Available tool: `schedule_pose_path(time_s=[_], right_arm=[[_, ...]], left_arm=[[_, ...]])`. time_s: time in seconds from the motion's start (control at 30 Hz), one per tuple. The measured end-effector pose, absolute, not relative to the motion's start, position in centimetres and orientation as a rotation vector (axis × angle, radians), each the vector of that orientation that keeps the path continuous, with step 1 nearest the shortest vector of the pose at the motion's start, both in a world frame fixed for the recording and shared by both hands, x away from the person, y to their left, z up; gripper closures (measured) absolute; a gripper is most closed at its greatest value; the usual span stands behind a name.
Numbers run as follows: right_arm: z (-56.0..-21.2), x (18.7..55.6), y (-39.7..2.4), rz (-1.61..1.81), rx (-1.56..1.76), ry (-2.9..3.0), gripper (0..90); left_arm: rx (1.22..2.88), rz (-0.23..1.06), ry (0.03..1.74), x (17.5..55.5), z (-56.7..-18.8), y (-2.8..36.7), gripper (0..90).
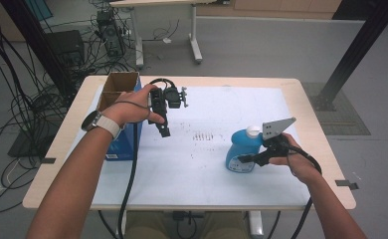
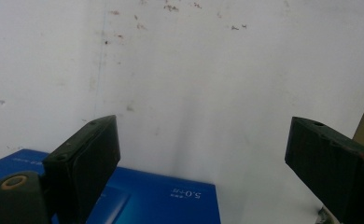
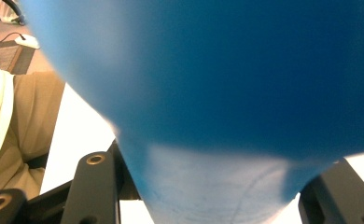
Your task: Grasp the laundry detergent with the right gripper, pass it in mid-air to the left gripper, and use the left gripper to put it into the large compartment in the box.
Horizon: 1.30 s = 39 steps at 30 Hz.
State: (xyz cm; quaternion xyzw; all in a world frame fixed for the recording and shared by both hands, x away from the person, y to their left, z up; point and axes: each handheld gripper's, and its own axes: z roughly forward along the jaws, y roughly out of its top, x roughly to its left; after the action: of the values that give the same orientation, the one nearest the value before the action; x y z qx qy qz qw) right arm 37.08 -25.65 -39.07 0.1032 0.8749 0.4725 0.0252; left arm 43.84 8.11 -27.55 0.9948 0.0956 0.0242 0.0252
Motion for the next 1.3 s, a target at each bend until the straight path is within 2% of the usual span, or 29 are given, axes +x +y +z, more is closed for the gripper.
schedule_pose_path(time_s=[1.3], right_arm=[[-39.22,37.10,-25.71,1.478,0.325,2.696,43.4]], left_arm=[[3.078,0.076,0.289,43.90,-27.64,7.96,10.5]])
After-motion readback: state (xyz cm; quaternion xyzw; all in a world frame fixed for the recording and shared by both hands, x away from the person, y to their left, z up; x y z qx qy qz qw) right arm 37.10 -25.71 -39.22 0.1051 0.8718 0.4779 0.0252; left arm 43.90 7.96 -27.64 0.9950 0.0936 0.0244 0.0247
